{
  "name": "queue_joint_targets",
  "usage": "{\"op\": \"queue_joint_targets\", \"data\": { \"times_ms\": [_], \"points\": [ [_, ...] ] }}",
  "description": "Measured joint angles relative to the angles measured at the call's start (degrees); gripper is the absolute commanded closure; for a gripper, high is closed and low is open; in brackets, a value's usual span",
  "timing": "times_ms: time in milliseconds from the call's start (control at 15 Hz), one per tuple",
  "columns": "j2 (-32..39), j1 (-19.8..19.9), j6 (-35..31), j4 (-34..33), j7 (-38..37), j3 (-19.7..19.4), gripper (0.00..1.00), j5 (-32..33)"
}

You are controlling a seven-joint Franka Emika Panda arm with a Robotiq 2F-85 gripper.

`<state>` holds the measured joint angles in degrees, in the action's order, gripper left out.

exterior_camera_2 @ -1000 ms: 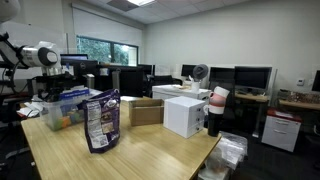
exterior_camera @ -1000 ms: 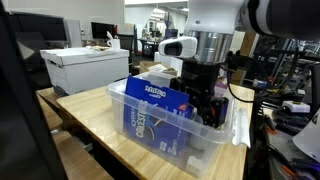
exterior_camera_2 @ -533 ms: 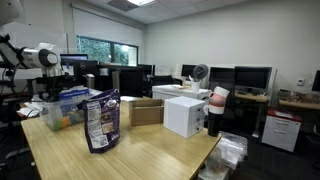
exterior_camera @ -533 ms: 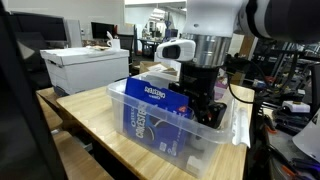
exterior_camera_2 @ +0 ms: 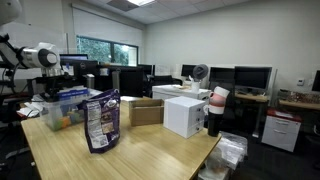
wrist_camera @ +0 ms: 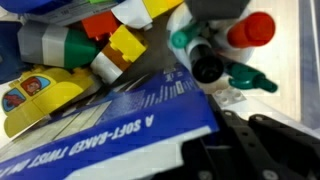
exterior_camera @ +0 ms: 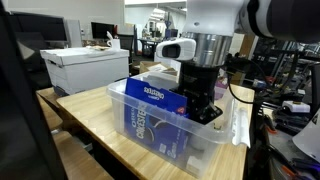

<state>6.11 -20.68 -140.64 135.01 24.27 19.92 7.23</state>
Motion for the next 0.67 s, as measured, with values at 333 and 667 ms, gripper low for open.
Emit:
{"op": "queue_joint_targets", "data": {
  "times_ms": [333, 667],
  "points": [
    [-0.01, -0.04, -0.29, -0.50, -0.01, 0.27, 0.96, 1.28],
    [-1.27, -0.45, -0.06, -3.79, -0.41, 0.29, 0.96, 7.59]
  ]
}}
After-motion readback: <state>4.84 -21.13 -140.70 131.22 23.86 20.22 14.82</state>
